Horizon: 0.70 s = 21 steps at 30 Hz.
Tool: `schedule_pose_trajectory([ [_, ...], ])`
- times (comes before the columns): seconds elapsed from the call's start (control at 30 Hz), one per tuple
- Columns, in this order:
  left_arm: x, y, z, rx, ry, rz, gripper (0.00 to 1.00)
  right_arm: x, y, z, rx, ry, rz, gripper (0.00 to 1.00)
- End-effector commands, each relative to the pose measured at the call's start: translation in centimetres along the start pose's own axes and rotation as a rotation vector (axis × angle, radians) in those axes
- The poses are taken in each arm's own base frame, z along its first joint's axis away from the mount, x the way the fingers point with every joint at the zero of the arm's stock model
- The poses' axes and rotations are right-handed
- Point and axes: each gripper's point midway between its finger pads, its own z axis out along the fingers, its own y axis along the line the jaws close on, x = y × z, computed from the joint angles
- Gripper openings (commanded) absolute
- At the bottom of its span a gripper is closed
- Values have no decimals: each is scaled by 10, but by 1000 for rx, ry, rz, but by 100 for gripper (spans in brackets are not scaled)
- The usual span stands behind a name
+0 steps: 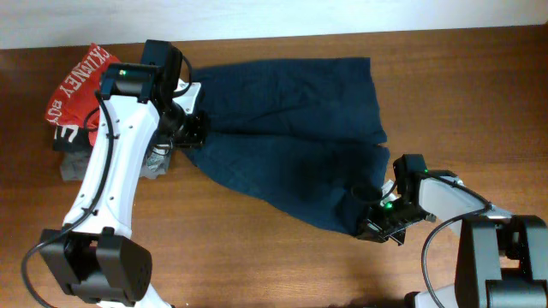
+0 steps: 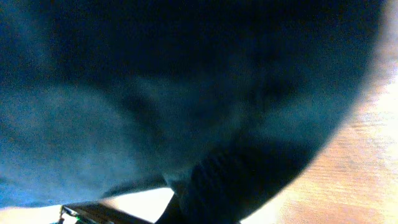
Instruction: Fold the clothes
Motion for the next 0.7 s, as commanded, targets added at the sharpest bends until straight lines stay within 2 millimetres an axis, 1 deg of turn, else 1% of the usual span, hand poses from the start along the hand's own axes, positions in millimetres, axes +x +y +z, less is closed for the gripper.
schedule_pose_trajectory([
  [0.0,3,2,-1,6,11,-15,0,-20,12,-33,53,-126,-133,4],
  [0.03,4,2,-2,6,13,-15,0,-24,15,-46,76,-168,-152,4],
  [0.13,6,1,-3,6,15,-15,0,-34,26,-104,165,-346,-198,4],
  [0.23,10,0,-8,10,15,-16,0,-39,36,-178,266,-575,-223,4],
  [0.3,16,-3,-11,22,29,-19,1,-37,40,-237,340,-766,-203,4],
  [0.37,24,-5,-13,39,63,-25,1,-32,43,-276,378,-890,-191,4],
  [0.4,30,-7,-13,47,87,-29,1,-29,44,-291,392,-939,-185,4],
  [0.43,35,-7,-14,50,106,-33,1,-26,44,-298,397,-957,-185,4],
  [0.5,46,-8,-15,49,150,-42,1,-22,43,-298,400,-949,-188,4],
  [0.67,61,-16,-14,47,214,-25,0,-22,28,-272,458,-821,-169,4],
])
